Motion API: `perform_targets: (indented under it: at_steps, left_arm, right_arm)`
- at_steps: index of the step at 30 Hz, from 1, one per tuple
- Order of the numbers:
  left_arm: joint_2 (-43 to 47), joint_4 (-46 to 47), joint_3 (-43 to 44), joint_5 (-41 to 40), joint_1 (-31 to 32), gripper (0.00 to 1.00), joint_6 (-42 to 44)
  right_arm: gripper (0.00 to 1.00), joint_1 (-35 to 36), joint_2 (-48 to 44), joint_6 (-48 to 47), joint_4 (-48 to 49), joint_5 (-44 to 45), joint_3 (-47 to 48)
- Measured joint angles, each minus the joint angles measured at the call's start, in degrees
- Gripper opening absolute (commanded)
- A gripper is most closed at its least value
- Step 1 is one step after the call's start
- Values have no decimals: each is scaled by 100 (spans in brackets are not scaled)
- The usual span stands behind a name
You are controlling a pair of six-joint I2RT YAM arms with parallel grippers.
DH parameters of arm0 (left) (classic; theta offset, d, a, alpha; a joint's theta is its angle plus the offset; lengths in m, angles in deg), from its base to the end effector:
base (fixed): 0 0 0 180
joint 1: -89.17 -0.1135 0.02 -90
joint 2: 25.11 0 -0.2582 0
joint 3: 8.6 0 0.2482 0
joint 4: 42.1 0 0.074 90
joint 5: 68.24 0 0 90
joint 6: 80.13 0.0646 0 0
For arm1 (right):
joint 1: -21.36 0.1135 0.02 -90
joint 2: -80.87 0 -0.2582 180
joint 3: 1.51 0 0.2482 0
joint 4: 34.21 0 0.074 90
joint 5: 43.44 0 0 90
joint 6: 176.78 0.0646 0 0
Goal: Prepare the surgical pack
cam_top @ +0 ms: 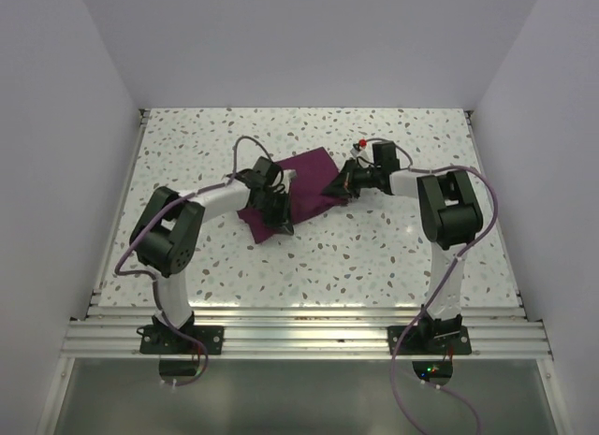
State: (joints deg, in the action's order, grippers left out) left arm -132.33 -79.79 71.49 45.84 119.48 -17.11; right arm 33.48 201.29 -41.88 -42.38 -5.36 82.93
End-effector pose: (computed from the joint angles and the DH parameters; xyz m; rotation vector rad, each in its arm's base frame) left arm 0.3095 -0.2115 0.1266 0.2177 2.8338 -0.8353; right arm 0.4129 0.1407 0.1110 0.2053 2.4687 1.5278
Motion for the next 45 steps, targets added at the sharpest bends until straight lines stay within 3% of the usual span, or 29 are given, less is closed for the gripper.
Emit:
perform_targets:
  at_steps: [6,12,20,24,33,45]
  left_arm:
    - [-542,-330,811,-389,-608,0,457]
    - [-531,-341,730,-544,-898,0,664]
    - [1200,-323,-1093,-610,-905,0,546]
    - [2267,-428,-1469,-647,-905,0,448]
    - [3672,-929,-1480,-896,-905,1,289]
    - [5066,-1537,-544,-1287,-907,6,-382]
  right_arm:
    - [0,4,116,-109,-319,195,404]
    - [0,2,44,-376,-820,446,588]
    - [0,-15,-1034,-813,-1714,949,57]
    - [0,-15,-1364,-1001,-1921,981,81]
    - [0,-2,-822,-994,-1845,667,479]
    - [0,-2,-699,-1246,-1884,815,-306]
